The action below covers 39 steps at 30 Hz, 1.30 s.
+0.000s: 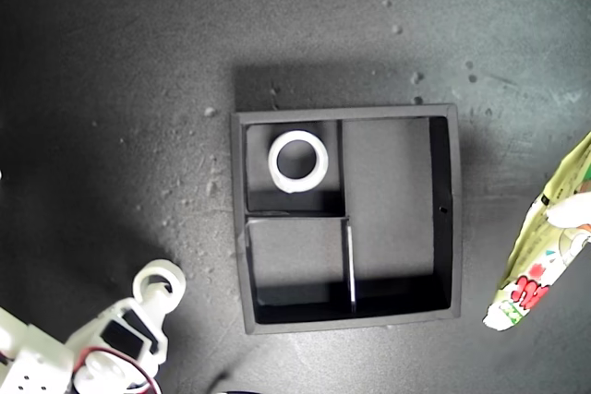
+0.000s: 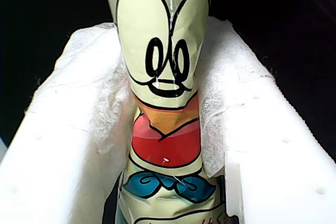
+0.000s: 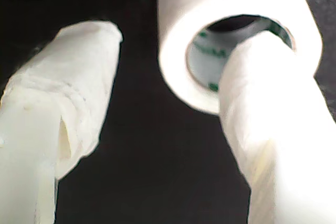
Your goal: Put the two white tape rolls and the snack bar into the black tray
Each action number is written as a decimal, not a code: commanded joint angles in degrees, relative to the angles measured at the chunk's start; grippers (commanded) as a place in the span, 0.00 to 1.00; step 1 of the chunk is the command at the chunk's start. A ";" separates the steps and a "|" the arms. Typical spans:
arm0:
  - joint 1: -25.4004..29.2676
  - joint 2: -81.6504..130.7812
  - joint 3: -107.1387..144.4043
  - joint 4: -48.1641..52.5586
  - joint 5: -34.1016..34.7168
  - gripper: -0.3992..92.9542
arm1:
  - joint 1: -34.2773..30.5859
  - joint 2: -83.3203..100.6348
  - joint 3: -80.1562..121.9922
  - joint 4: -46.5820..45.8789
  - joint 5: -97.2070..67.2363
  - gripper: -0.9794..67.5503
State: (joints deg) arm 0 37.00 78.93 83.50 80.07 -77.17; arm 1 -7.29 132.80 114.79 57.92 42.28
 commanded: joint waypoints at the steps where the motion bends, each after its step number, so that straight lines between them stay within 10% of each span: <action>1: 0.97 0.35 0.09 -1.41 -0.97 0.15 | 0.62 0.09 -2.11 -1.14 -0.09 0.01; 16: -1.41 -2.64 6.59 -6.86 -2.55 0.18 | -3.16 -42.89 -45.18 16.52 -14.15 0.01; 24: -4.92 2.20 6.59 -4.75 -2.37 0.01 | -1.76 -50.45 -50.80 13.36 -15.03 0.01; 39: -19.07 -8.88 -42.10 5.89 26.02 0.01 | 0.35 -50.54 -30.85 -3.16 -11.16 0.06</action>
State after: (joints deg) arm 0 18.46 79.28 60.82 81.91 -53.79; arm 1 -5.98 81.91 83.67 56.69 30.41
